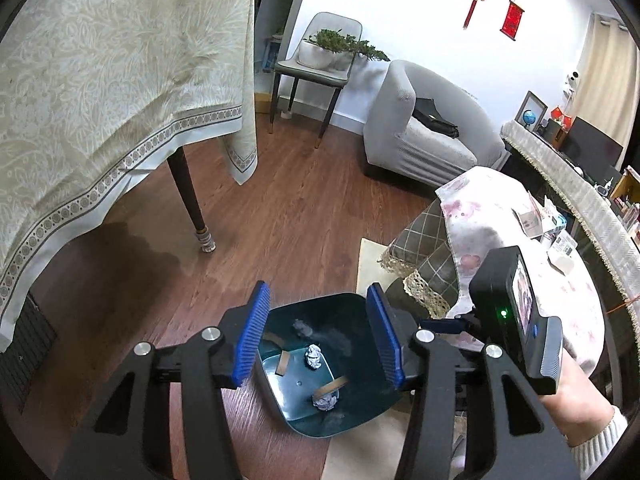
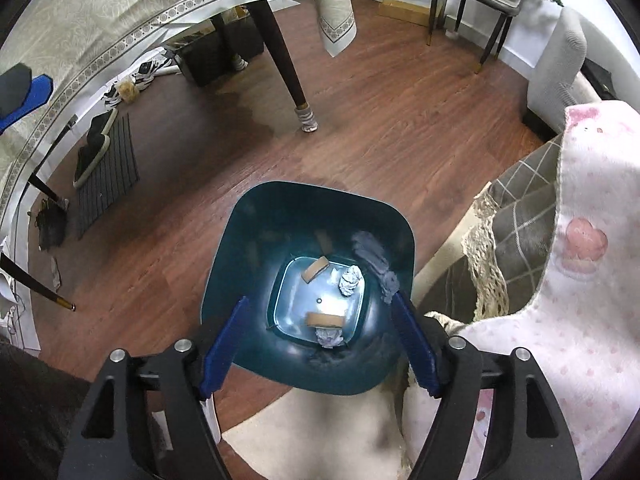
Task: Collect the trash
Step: 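Lower the tape roll into the bin with the left tool while the right tool releases its roll, then move both open tools back from the bin to the table, then grasp the clear plastic lid with the left tool while the right tool grasps the white barcode box, then carry the lid with the left tool over the teal bin while the right tool carries the box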
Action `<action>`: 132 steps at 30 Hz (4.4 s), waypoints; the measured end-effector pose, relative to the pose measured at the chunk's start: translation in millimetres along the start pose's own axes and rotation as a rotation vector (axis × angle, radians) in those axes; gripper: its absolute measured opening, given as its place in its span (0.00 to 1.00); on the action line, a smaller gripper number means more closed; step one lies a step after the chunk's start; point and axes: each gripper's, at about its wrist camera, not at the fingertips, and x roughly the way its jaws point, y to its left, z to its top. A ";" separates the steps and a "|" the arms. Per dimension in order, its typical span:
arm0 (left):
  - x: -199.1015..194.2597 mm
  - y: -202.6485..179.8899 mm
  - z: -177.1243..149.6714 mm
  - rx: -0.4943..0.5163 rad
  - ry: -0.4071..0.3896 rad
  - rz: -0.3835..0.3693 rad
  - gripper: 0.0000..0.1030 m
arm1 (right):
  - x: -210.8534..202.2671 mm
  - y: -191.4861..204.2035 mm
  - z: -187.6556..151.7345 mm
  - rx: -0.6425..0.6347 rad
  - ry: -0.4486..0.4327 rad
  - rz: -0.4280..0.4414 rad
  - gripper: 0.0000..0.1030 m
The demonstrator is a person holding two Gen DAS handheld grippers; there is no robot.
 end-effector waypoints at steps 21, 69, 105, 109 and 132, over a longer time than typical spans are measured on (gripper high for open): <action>6.2 -85.2 22.5 0.070 -0.065 -0.068 0.52 | -115.9 -59.1 -5.6 0.091 -0.296 0.025 0.72; 121.8 -289.6 -1.3 0.385 0.048 -0.223 0.81 | -205.7 -248.1 -101.3 0.499 -0.482 -0.245 0.85; 136.5 -285.1 11.1 0.399 0.044 -0.221 0.41 | -174.1 -239.1 -82.0 0.575 -0.417 -0.372 0.87; 131.5 -272.3 12.0 0.396 0.042 -0.210 0.41 | -170.4 -242.5 -79.0 0.595 -0.414 -0.410 0.87; 80.9 -237.5 1.3 0.313 0.021 -0.180 0.41 | -192.2 -222.9 -103.9 0.633 -0.485 -0.278 0.74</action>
